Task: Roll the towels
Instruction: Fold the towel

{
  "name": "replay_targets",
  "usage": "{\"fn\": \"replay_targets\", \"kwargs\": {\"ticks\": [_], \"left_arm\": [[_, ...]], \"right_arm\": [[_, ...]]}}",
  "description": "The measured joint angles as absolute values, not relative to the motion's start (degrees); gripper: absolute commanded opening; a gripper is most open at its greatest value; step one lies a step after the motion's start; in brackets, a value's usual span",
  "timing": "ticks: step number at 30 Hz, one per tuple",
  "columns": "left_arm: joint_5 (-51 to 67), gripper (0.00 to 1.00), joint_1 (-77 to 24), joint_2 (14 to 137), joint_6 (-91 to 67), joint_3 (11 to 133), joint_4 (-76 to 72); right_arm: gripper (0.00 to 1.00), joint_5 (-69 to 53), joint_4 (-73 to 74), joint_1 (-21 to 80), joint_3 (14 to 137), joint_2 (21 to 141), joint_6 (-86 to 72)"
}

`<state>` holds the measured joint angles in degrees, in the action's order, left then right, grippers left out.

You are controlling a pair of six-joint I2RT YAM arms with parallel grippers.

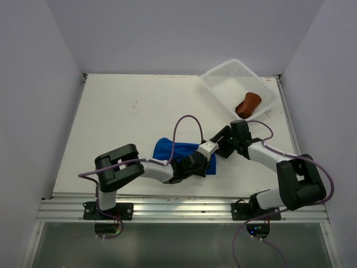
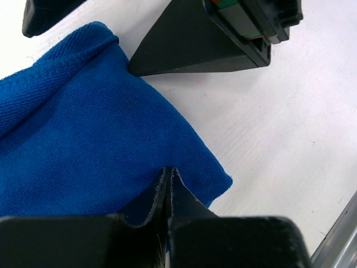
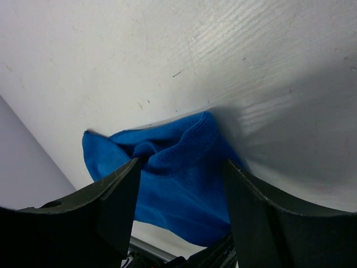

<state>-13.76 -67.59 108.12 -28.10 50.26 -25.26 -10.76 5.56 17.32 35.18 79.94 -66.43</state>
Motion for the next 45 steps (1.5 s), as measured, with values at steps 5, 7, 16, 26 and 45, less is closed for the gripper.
{"fn": "replay_targets", "kwargs": {"ticks": [5, 7, 16, 26, 45], "left_arm": [[-13.8, 0.00, -67.6, 108.1, -28.1, 50.2, -25.3], [-13.8, 0.00, -67.6, 108.1, -28.1, 50.2, -25.3], [-13.8, 0.00, -67.6, 108.1, -28.1, 50.2, -25.3], [-14.1, 0.00, -67.6, 108.1, -28.1, 50.0, -25.7], [-14.1, 0.00, -67.6, 108.1, -28.1, 49.8, -25.9]], "right_arm": [[0.64, -10.7, 3.6, 17.3, 35.4, 82.1, -67.5], [0.64, -10.7, 3.0, 17.3, 35.6, 83.0, -68.0], [0.64, -9.5, -0.3, 17.9, 35.6, 84.1, -70.8], [0.64, -9.3, -1.2, 18.0, 37.3, 86.7, -71.8], [0.64, -7.0, 3.4, 18.0, 45.8, 88.3, -65.8]]}}
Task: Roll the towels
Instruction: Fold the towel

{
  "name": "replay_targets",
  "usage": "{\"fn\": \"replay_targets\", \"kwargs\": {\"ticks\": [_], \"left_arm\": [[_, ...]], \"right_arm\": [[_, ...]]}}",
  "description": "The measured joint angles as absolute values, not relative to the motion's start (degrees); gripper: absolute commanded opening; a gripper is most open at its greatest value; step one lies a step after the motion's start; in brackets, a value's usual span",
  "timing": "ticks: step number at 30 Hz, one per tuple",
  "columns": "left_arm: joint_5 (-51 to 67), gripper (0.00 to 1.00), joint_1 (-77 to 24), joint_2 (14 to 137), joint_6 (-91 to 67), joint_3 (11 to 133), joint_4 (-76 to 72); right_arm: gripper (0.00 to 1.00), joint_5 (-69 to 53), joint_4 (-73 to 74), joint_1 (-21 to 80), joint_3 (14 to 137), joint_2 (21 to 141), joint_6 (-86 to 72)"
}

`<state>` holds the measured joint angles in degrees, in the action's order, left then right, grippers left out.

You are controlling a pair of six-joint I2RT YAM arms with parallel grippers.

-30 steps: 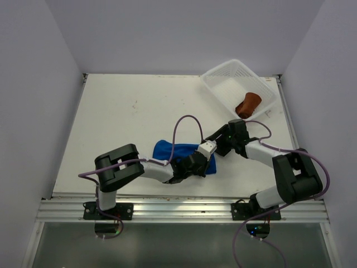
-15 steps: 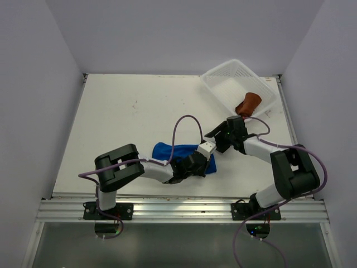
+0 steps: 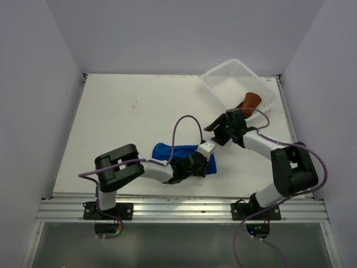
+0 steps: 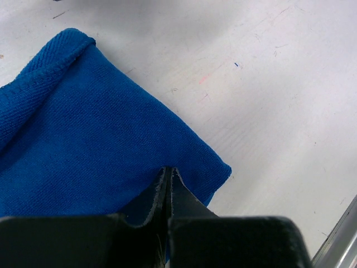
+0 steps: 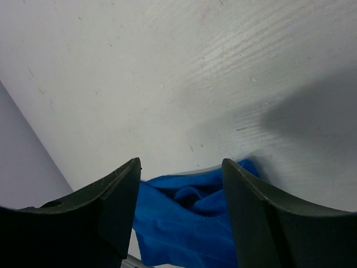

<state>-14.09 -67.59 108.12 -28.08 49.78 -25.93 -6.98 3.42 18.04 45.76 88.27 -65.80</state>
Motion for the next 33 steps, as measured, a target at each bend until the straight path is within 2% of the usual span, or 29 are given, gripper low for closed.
{"fn": "replay_targets", "kwargs": {"ticks": [9, 10, 11, 14, 17, 20, 25, 26, 33], "left_arm": [[-13.8, 0.00, -67.6, 107.7, -28.1, 49.8, -25.4], [-13.7, 0.05, -67.6, 107.4, -28.0, 49.8, -24.8], [-13.7, 0.23, -67.7, 106.9, -27.9, 49.8, -24.1], [-13.6, 0.39, -67.8, 104.0, -27.6, 49.8, -20.9], [-13.7, 0.47, -68.0, 98.9, -27.8, 49.8, -18.1], [-14.0, 0.47, -68.0, 92.1, -27.9, 49.8, -16.9], [-17.2, 0.29, -67.7, 80.2, -31.1, 47.3, -14.7], [-17.3, 0.29, -67.3, 78.5, -31.7, 46.2, -14.3], [-17.0, 0.22, -54.5, 70.5, -39.2, 29.1, -10.1]], "right_arm": [[0.64, -2.6, 13.0, 17.8, 46.1, 83.3, -57.5], [0.64, -2.1, 14.4, 17.6, 46.0, 81.4, -56.4], [0.64, -1.7, 15.5, 17.5, 46.0, 79.5, -55.3], [0.62, -0.7, 17.9, 16.8, 45.4, 73.9, -52.4], [0.58, -1.0, 19.5, 16.4, 43.3, 69.1, -50.1], [0.53, -2.8, 20.2, 16.3, 39.7, 66.1, -48.4], [0.51, -8.7, 20.2, 16.5, 32.3, 61.7, -47.1], [0.51, -9.4, 20.3, 16.8, 31.2, 60.6, -47.0], [0.51, -11.7, 20.6, 21.3, 29.3, 57.0, -46.5]]}}
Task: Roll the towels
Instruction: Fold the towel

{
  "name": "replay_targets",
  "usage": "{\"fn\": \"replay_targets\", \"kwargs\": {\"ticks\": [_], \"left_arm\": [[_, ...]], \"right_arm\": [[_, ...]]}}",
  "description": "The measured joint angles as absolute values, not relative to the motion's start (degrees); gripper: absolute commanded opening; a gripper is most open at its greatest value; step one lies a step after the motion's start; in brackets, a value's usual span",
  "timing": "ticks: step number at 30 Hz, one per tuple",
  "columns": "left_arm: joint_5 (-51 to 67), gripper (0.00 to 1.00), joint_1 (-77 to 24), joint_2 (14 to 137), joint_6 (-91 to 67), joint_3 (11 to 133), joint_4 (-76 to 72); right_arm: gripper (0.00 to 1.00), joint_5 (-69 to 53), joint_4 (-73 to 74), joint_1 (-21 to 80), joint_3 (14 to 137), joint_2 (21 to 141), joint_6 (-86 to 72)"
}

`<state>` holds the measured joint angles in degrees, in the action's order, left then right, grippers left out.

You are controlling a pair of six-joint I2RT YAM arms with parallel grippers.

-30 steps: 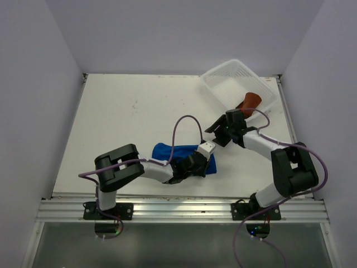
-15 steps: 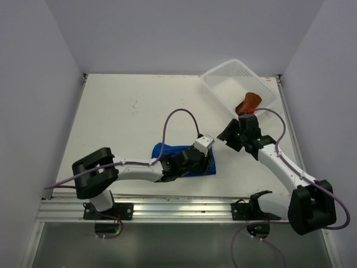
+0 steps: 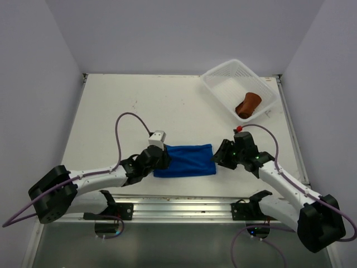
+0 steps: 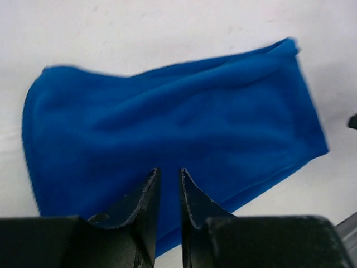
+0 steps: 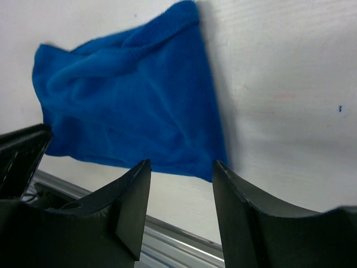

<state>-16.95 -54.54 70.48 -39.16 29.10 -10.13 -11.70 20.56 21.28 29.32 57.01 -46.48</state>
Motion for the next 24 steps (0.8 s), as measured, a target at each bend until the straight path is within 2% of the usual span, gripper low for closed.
{"fn": "replay_targets", "kwargs": {"ticks": [5, 9, 11, 16, 23, 24], "left_arm": [[-16.5, 0.19, -52.6, 69.0, -44.0, 23.1, -6.2], [-15.7, 0.18, -52.5, 67.0, -47.5, 20.1, -5.7], [-15.4, 0.14, -52.5, 65.9, -48.7, 19.2, -5.3], [-15.2, 0.00, -52.5, 62.7, -50.5, 17.8, -4.7], [-15.2, 0.00, -52.5, 60.5, -54.3, 14.6, -3.3], [-15.2, 0.00, -52.5, 59.7, -55.0, 14.1, -3.2]], "right_arm": [[0.51, -10.4, 20.6, 27.2, 27.1, 57.8, -46.6], [0.51, -6.5, 21.4, 27.5, 25.3, 58.6, -46.8], [0.50, -5.3, 21.6, 27.5, 24.6, 58.8, -46.9], [0.38, -5.3, 19.1, 27.5, 23.4, 61.0, -47.4], [0.32, -5.7, 16.3, 27.5, 22.8, 62.2, -48.0], [0.28, -5.6, 16.3, 27.5, 22.8, 62.2, -48.0]]}}
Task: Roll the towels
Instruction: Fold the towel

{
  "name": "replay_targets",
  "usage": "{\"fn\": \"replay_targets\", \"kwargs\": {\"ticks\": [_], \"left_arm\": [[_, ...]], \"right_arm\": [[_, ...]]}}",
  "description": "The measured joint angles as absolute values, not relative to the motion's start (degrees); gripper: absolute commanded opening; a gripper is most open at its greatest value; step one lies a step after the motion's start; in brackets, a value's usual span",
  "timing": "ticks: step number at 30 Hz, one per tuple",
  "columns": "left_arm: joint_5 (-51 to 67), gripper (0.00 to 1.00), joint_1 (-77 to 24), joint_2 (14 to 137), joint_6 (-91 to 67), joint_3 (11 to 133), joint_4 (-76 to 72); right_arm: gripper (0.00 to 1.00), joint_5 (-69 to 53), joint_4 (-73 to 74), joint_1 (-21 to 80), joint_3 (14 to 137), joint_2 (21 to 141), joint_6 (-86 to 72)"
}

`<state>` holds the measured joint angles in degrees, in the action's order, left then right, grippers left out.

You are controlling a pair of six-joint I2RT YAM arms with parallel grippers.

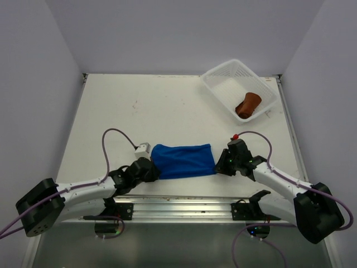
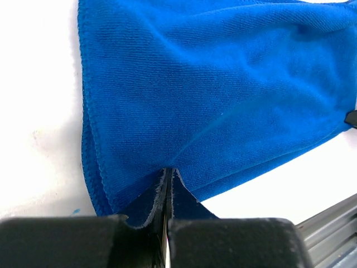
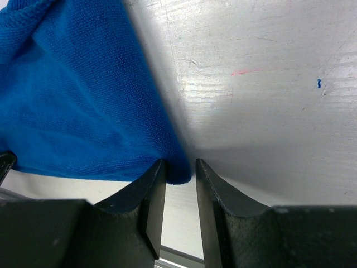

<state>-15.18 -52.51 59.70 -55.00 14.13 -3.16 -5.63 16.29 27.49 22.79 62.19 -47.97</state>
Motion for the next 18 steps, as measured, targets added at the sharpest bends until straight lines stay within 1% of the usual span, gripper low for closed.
{"fn": "replay_targets", "kwargs": {"ticks": [2, 3, 5, 6, 8, 9, 10, 11, 13, 14, 15, 16, 18], "left_arm": [[-15.2, 0.00, -52.5, 58.6, -56.2, 13.5, -2.5], [-15.2, 0.00, -52.5, 58.3, -56.7, 13.4, -2.2], [-15.2, 0.00, -52.5, 58.2, -57.8, 13.4, -2.0], [-15.2, 0.00, -52.5, 58.3, -58.0, 13.4, -2.0], [-15.2, 0.00, -52.5, 58.5, -58.3, 13.5, -2.0], [-15.2, 0.09, -52.5, 58.5, -58.5, 13.6, -1.7], [-15.2, 0.19, -52.5, 58.5, -58.4, 13.9, -1.2], [-15.2, 0.28, -52.5, 58.3, -58.2, 14.3, -0.4], [-15.2, 0.32, -52.5, 57.3, -57.7, 15.8, 1.6], [-15.5, 0.36, -52.5, 56.8, -57.3, 16.9, 2.8], [-15.8, 0.42, -52.5, 56.6, -56.7, 18.3, 4.1], [-16.1, 0.52, -52.5, 56.8, -55.7, 20.5, 5.1], [-16.3, 0.57, -52.0, 59.0, -53.6, 26.9, 6.6]], "right_arm": [[0.26, -5.5, 16.5, 27.5, 22.8, 62.2, -47.9], [0.20, -5.5, 16.6, 27.5, 22.8, 62.1, -47.8], [0.17, -5.5, 16.8, 27.5, 22.8, 61.8, -47.5], [0.13, -5.5, 16.8, 27.5, 22.8, 61.6, -47.4], [0.09, -5.5, 16.9, 27.6, 22.8, 61.4, -46.9], [0.01, -5.5, 16.9, 27.7, 22.8, 61.4, -46.7], [0.00, -5.5, 16.9, 27.7, 22.8, 61.4, -46.4], [0.00, -5.6, 16.9, 27.7, 22.8, 61.3, -46.1], [0.00, -5.6, 16.9, 27.7, 22.8, 61.2, -45.5], [0.00, -5.5, 17.0, 27.7, 22.8, 61.0, -45.1], [0.00, -5.5, 17.1, 27.6, 22.8, 60.8, -44.8], [0.00, -5.5, 17.2, 27.6, 22.8, 60.6, -44.5], [0.00, -5.4, 17.1, 27.6, 22.5, 60.1, -44.1]]}}
